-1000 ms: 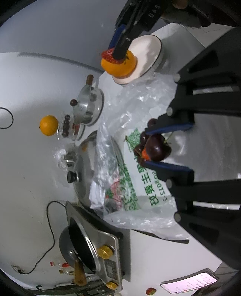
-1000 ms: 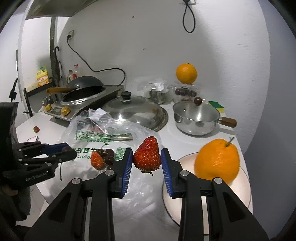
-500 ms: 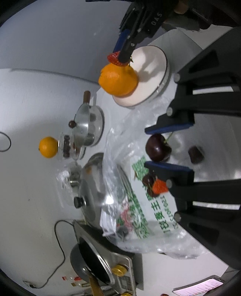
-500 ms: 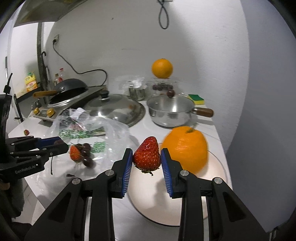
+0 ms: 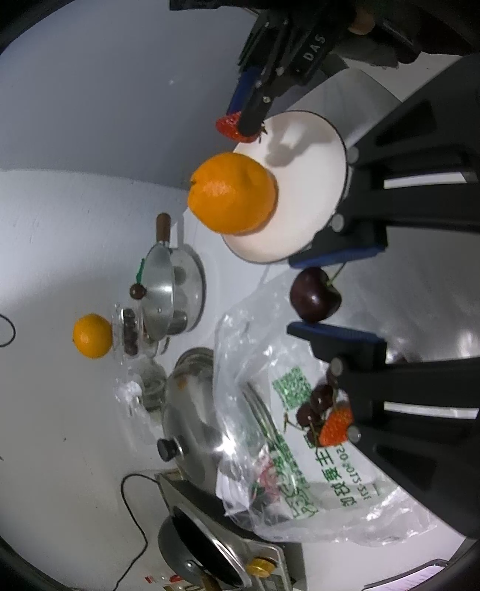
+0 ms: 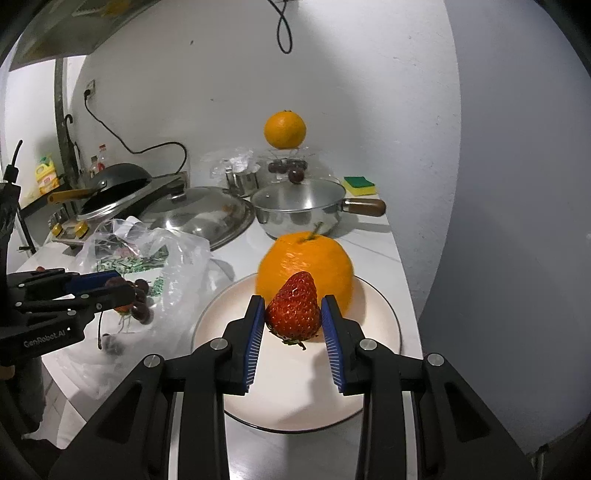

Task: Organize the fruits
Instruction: 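Carry the strawberry with the right gripper to the plate while the left gripper carries the cherry, then open the right gripper to drop the strawberry while the left gripper releases the cherry on the plate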

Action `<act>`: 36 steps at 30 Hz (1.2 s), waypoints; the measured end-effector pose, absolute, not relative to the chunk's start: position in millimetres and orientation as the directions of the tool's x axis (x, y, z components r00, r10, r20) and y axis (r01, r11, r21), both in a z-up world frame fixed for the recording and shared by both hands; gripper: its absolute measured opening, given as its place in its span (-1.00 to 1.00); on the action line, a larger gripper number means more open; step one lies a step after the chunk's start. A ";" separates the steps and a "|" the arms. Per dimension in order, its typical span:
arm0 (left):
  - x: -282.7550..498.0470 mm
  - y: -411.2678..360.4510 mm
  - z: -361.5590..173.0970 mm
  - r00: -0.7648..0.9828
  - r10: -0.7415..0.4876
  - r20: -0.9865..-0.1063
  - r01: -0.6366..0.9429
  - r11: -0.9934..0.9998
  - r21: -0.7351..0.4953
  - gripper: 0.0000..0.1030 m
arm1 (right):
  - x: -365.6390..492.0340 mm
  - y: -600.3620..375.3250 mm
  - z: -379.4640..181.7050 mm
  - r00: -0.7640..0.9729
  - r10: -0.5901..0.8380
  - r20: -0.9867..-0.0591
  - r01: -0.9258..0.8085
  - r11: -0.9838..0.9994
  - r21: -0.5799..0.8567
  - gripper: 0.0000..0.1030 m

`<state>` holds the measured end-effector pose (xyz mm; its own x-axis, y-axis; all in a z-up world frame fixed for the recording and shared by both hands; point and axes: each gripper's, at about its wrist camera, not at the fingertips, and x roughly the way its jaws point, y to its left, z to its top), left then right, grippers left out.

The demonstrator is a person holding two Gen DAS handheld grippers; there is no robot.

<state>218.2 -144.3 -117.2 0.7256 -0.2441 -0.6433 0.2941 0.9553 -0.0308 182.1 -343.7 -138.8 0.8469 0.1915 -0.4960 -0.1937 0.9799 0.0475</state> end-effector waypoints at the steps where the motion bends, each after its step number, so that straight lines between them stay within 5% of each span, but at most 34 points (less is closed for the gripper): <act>1: 218.3 -146.9 -117.3 0.725 -0.245 -0.644 0.297 0.955 -0.030 -0.41 | 182.0 -345.9 -140.2 0.846 0.191 -0.498 -0.192 0.980 0.050 -0.35; 36: 249.9 -220.5 -154.1 0.624 -0.307 -0.719 0.399 0.916 -0.044 -0.40 | 204.9 -373.4 -178.4 0.792 0.183 -0.583 -0.197 0.980 0.040 -0.35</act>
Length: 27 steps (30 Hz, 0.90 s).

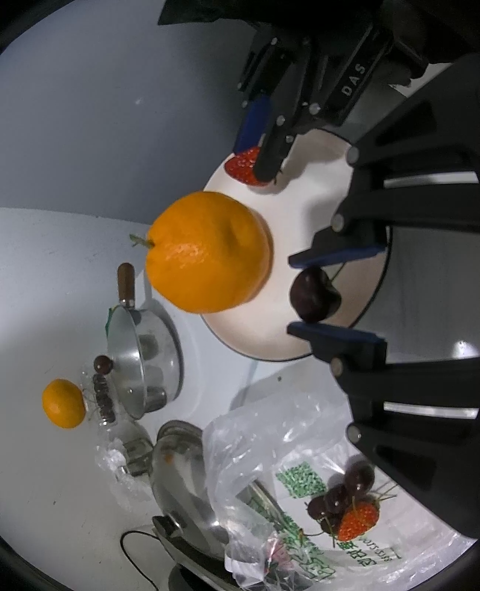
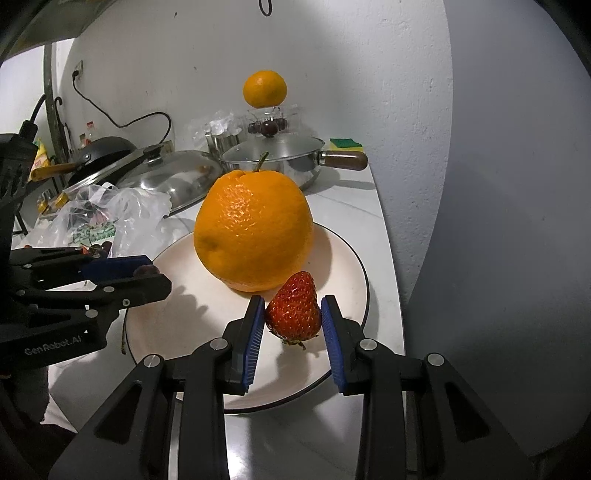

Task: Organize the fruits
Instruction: 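Open the right gripper to drop the strawberry while the left gripper releases the cherry on the plate, then move both open grippers from the plate back to the fruit bag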

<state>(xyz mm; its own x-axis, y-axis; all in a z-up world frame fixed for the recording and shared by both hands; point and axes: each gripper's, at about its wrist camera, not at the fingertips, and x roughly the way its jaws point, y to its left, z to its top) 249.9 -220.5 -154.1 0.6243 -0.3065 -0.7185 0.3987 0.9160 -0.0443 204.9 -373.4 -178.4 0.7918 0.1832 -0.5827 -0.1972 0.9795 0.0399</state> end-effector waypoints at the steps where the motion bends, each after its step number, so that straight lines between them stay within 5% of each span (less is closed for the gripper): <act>1: 250.9 -220.8 -154.4 0.623 -0.307 -0.720 0.398 0.916 -0.046 -0.39 | 205.1 -373.4 -178.5 0.791 0.183 -0.584 -0.198 0.980 0.039 -0.35; 20: 244.5 -204.0 -146.3 0.641 -0.307 -0.703 0.378 0.924 -0.059 -0.30 | 200.7 -365.5 -169.9 0.801 0.161 -0.576 -0.186 0.982 0.015 -0.35; 24: 238.4 -194.2 -140.6 0.657 -0.314 -0.685 0.368 0.927 -0.072 0.05 | 195.4 -361.0 -163.3 0.810 0.162 -0.564 -0.188 0.982 0.011 -0.34; 27: 233.8 -185.9 -136.3 0.668 -0.313 -0.675 0.360 0.930 -0.075 0.05 | 192.2 -354.8 -158.7 0.815 0.165 -0.556 -0.194 0.981 0.006 -0.34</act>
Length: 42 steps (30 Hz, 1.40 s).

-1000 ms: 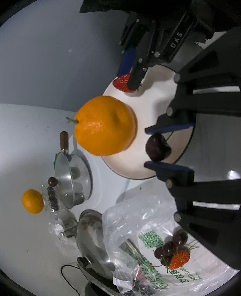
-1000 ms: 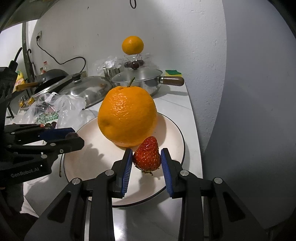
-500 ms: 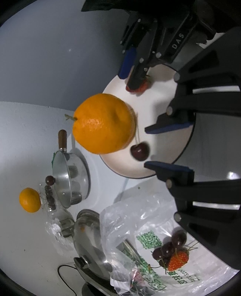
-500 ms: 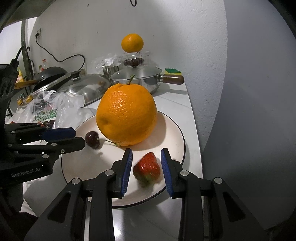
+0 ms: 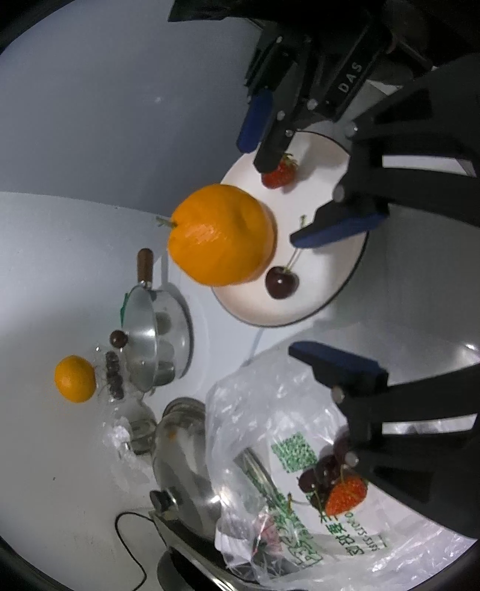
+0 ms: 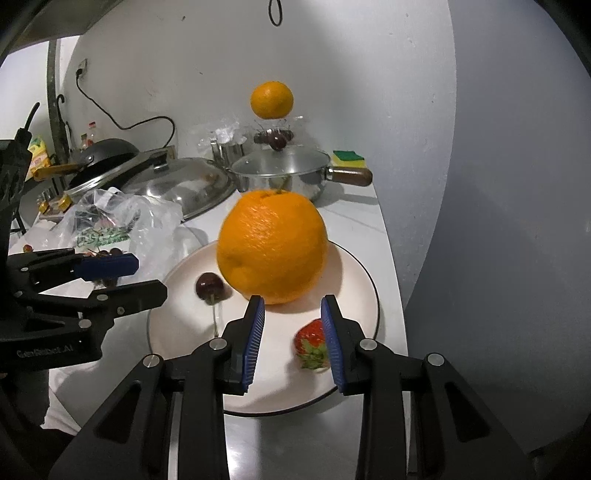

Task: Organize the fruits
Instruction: 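Move both open grippers from the plate back to the fruit bag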

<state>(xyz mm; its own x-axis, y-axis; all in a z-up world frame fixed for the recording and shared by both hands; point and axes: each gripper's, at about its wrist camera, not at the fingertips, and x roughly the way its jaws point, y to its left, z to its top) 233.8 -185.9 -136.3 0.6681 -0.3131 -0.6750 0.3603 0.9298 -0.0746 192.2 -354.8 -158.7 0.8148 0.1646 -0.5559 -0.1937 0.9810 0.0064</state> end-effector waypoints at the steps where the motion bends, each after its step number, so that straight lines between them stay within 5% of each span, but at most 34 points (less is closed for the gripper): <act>1: 232.8 -183.3 -135.5 0.670 -0.312 -0.673 0.357 0.931 -0.075 0.05 | 191.5 -352.8 -157.5 0.816 0.166 -0.554 -0.195 0.981 0.005 -0.34; 42: 206.2 -47.7 -136.0 0.730 -0.219 -0.648 0.171 0.976 -0.138 0.05 | 192.2 -220.8 -141.2 0.782 0.276 -0.559 -0.366 0.929 -0.053 -0.34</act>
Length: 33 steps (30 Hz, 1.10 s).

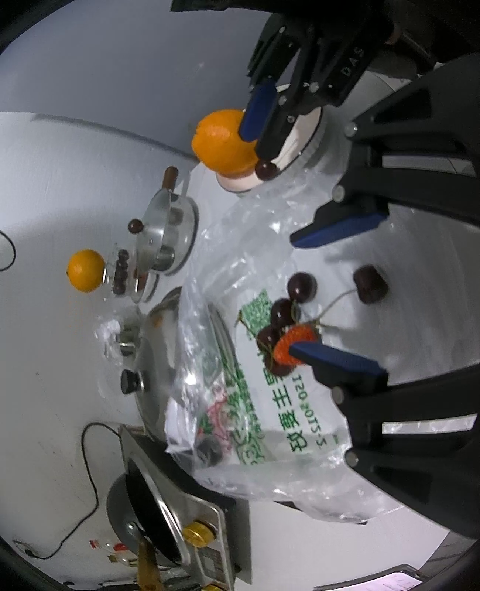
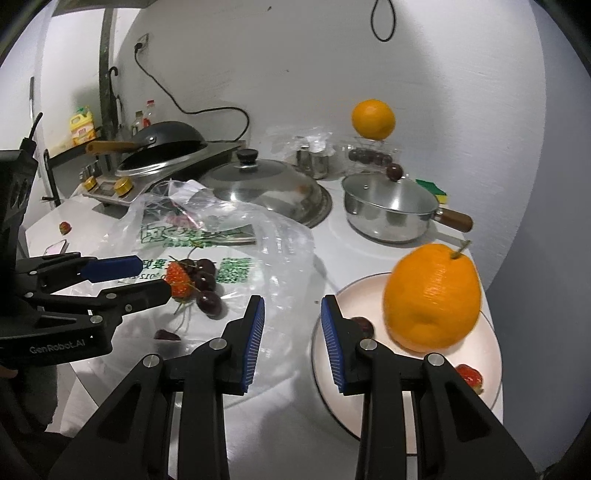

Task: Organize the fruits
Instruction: 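Move both open grippers from the plate back to the fruit bag, then grasp a dark cherry with the left gripper while the right gripper grasps another cherry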

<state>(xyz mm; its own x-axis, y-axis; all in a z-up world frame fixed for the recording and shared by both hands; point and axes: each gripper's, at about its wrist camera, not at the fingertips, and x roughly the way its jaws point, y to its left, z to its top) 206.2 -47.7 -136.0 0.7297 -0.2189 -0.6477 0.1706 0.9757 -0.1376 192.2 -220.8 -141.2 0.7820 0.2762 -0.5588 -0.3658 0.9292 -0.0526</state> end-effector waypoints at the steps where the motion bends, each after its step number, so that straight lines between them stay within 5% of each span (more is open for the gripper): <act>1: 205.9 -45.0 -136.8 0.729 -0.219 -0.649 0.168 0.976 -0.141 0.05 | 192.6 -218.3 -141.7 0.780 0.278 -0.560 -0.370 0.928 -0.054 -0.34; 33: 207.7 -61.2 -192.3 0.611 -0.272 -0.744 0.207 0.961 -0.181 -0.02 | 196.3 -202.0 -162.7 0.750 0.313 -0.582 -0.401 0.916 -0.024 -0.34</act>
